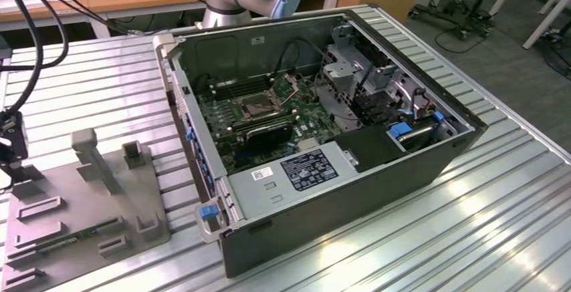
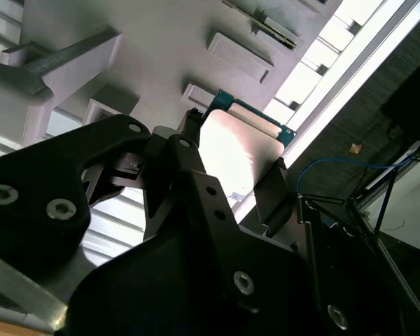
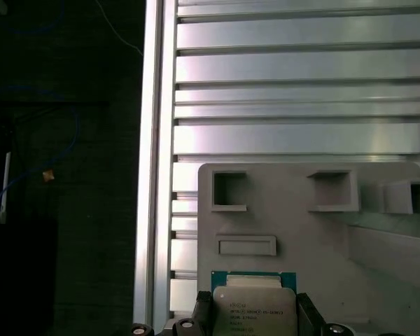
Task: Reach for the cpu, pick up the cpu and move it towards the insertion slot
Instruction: 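Pick up the cpu and move it towards the insertion slot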
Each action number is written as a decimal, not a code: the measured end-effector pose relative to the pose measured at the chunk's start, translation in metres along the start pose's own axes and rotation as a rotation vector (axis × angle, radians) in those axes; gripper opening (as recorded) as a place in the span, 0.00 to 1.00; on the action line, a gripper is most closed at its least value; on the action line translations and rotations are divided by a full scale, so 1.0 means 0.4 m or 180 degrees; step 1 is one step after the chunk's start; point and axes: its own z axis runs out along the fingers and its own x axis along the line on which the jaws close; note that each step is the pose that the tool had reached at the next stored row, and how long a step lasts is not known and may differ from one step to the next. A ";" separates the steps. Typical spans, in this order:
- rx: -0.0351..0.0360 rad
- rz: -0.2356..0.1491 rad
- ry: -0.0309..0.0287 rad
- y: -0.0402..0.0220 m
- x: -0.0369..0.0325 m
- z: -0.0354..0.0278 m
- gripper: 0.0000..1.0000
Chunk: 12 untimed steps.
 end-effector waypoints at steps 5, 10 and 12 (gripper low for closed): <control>0.0000 0.0000 0.0000 0.001 0.000 -0.009 0.55; 0.0000 0.0001 0.0000 0.001 0.000 -0.019 0.55; 0.0000 0.0001 0.0000 0.002 0.000 -0.022 0.55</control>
